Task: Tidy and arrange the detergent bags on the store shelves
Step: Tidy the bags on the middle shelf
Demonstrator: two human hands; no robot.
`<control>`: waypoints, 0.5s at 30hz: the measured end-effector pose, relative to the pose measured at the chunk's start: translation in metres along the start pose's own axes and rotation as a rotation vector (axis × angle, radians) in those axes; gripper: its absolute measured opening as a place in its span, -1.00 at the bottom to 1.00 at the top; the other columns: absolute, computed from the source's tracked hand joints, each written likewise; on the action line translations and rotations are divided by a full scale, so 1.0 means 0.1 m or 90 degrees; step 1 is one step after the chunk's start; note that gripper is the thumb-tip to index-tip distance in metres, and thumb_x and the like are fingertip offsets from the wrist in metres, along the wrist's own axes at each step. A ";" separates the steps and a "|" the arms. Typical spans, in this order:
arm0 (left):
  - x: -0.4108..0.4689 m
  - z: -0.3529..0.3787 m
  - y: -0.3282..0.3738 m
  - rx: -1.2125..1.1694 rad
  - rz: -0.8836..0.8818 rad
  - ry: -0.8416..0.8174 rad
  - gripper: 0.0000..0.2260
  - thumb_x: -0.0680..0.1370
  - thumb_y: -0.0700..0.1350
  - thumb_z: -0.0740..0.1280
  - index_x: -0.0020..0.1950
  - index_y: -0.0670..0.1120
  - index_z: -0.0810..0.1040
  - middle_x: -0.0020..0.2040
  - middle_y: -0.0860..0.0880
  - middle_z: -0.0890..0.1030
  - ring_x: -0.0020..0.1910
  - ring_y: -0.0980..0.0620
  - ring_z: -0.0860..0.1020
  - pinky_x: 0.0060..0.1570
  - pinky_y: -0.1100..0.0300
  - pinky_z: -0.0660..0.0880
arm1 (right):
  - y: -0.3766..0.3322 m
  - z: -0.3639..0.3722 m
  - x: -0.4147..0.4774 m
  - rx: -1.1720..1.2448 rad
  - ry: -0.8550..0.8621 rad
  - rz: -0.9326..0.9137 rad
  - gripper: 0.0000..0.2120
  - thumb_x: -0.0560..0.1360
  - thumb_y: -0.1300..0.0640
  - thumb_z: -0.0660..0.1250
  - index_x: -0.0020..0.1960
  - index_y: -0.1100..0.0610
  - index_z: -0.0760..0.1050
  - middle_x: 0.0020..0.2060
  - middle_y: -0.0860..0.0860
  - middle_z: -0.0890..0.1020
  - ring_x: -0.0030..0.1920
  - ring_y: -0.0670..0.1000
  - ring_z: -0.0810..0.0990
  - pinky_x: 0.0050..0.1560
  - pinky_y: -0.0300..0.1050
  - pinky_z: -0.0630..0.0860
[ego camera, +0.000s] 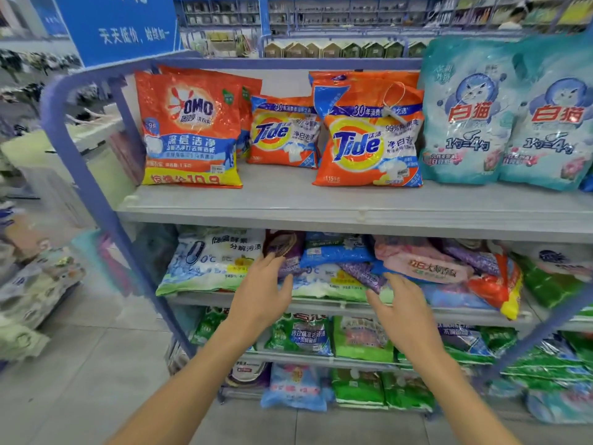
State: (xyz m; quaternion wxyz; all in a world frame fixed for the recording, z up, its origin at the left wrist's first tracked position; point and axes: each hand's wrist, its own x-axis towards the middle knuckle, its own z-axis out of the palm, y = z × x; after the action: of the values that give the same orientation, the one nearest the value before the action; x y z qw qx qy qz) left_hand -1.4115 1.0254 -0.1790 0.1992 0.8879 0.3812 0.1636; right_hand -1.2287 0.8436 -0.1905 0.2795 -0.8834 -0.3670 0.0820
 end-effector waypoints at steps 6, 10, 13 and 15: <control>0.13 0.18 -0.49 -0.014 -0.025 0.029 -0.60 0.66 -0.05 0.28 0.47 -0.18 0.46 0.41 -0.12 0.52 0.45 -0.09 0.40 0.45 0.04 0.34 | -0.17 0.58 0.12 0.026 -0.028 -0.008 -0.41 0.64 -0.14 0.27 0.57 0.10 0.28 0.54 0.08 0.37 0.55 0.07 0.26 0.52 0.01 0.23; 0.30 0.40 -0.69 -0.017 -0.038 0.050 -0.62 0.66 -0.07 0.28 0.45 -0.18 0.47 0.40 -0.14 0.53 0.43 -0.10 0.43 0.41 0.04 0.38 | -0.23 0.95 0.32 0.034 -0.033 -0.038 -0.42 0.64 -0.14 0.26 0.56 0.12 0.30 0.51 0.05 0.40 0.51 0.06 0.31 0.47 -0.01 0.28; 0.45 0.62 -0.74 -0.020 -0.026 0.032 -0.57 0.67 -0.04 0.28 0.51 -0.17 0.40 0.44 -0.13 0.48 0.47 -0.13 0.40 0.44 0.03 0.37 | -0.20 1.19 0.47 0.043 -0.030 -0.048 -0.42 0.64 -0.16 0.25 0.57 0.09 0.29 0.51 0.03 0.39 0.52 0.04 0.30 0.46 0.02 0.32; 0.56 0.79 -0.78 -0.005 -0.010 0.013 -0.51 0.66 -0.02 0.28 0.56 -0.15 0.32 0.49 -0.11 0.44 0.52 -0.11 0.33 0.47 -0.01 0.35 | -0.14 1.33 0.61 0.032 -0.018 -0.054 -0.44 0.64 -0.14 0.26 0.54 0.10 0.32 0.46 0.04 0.44 0.48 0.06 0.35 0.44 0.02 0.36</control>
State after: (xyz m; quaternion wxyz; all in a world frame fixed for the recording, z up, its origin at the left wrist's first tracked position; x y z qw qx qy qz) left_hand -1.3874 1.0981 -0.2775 0.1998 0.8823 0.3898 0.1722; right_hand -1.2401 0.9516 -0.2896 0.2994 -0.8586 -0.4057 0.0921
